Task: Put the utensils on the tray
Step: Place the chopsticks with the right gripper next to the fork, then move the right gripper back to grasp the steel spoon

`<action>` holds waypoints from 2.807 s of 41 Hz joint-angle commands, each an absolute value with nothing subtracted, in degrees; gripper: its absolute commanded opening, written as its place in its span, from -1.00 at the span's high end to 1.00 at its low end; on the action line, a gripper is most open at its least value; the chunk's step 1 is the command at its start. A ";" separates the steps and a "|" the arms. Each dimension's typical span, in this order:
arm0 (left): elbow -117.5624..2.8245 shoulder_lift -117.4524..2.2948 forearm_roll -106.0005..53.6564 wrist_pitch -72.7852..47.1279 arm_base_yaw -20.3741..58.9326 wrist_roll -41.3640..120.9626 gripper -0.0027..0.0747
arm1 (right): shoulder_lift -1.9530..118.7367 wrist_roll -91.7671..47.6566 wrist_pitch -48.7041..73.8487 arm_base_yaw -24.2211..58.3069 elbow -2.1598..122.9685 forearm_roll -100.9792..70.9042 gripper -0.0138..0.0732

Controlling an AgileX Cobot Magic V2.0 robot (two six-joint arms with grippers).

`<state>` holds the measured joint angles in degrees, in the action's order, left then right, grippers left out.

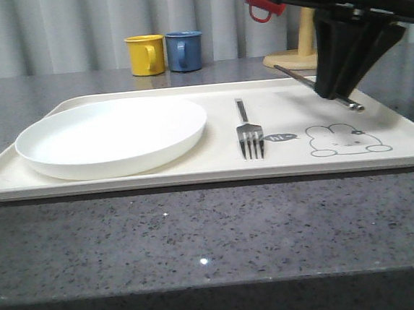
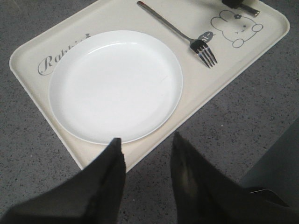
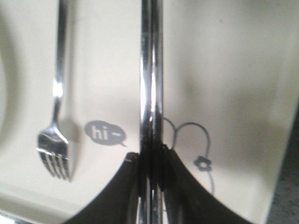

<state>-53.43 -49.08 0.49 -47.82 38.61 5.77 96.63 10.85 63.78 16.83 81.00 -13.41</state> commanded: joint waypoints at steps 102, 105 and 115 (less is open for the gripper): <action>-54.87 -48.89 0.42 -43.87 39.13 5.29 0.34 | 97.94 0.68 55.24 -6.15 82.72 6.06 0.09; -54.87 -48.89 0.42 -43.87 39.13 5.29 0.34 | 98.83 0.68 55.31 -6.15 82.72 6.06 0.09; -54.87 -48.89 0.42 -43.87 39.13 5.29 0.34 | 99.20 0.68 55.87 -6.15 82.72 5.71 0.34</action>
<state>-53.43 -49.08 0.49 -47.82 38.61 5.75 101.59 1.36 56.92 -5.88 81.00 5.65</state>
